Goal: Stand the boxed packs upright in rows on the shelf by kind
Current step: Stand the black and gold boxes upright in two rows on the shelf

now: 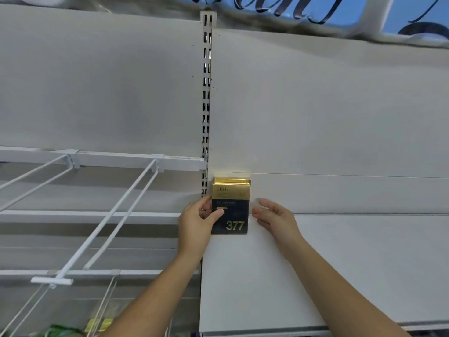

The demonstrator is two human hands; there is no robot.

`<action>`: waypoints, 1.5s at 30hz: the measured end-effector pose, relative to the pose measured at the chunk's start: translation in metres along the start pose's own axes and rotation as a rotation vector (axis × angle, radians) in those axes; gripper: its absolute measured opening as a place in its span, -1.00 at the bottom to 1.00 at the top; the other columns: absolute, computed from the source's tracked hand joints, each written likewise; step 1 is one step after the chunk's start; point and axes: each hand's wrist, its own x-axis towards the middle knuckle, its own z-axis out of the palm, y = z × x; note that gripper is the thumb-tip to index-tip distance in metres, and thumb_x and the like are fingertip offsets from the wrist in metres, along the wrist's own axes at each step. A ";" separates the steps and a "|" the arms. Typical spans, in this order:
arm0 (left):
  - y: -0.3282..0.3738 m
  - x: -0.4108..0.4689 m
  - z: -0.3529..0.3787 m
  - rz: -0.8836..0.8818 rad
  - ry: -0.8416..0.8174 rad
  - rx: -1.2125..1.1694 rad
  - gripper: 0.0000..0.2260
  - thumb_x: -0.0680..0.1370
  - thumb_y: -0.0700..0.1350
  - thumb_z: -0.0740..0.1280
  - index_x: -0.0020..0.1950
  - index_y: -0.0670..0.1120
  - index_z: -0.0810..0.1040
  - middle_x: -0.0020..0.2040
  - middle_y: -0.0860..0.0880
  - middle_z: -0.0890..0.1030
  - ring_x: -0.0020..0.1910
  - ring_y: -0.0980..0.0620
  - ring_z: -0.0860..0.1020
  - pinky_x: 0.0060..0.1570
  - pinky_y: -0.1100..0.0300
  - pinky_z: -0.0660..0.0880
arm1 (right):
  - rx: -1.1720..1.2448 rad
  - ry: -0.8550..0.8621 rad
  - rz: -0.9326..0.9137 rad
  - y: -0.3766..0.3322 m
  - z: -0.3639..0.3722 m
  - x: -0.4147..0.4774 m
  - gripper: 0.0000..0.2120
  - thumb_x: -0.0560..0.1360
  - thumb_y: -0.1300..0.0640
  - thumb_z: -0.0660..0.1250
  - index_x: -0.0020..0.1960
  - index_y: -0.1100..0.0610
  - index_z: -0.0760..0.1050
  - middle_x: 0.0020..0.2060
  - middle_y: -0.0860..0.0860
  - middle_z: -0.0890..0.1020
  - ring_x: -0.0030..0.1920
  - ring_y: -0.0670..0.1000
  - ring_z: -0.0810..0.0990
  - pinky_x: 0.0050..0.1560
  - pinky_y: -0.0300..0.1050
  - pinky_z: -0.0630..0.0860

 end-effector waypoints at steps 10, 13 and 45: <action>0.001 -0.005 -0.005 -0.077 -0.040 -0.017 -0.57 0.53 0.05 0.50 0.36 -0.01 0.56 0.18 0.11 0.63 0.09 0.21 0.59 -0.03 0.39 0.53 | -0.045 0.003 -0.014 -0.015 -0.014 -0.025 -0.68 0.52 0.21 0.47 0.26 0.05 0.59 0.15 0.07 0.69 0.21 0.04 0.65 0.32 -0.02 0.56; 0.015 -0.012 -0.010 0.051 -0.062 -0.031 -0.63 0.62 0.07 0.37 0.42 0.10 0.48 0.32 0.13 0.55 0.25 0.16 0.51 0.03 0.41 0.44 | -0.137 0.038 -0.075 -0.025 -0.028 -0.040 -0.64 0.57 0.14 0.43 0.35 0.01 0.53 0.16 -0.01 0.69 0.15 -0.07 0.65 0.21 -0.17 0.57; 0.265 -0.339 0.557 0.045 -1.063 -0.274 -0.50 0.64 0.02 0.35 0.57 0.09 0.34 0.54 0.13 0.40 0.48 0.18 0.38 0.38 0.20 0.32 | -0.131 0.680 -0.138 -0.015 -0.645 -0.281 -0.53 0.59 0.15 0.40 0.47 0.01 0.41 0.30 -0.13 0.58 0.29 -0.21 0.53 0.16 -0.37 0.48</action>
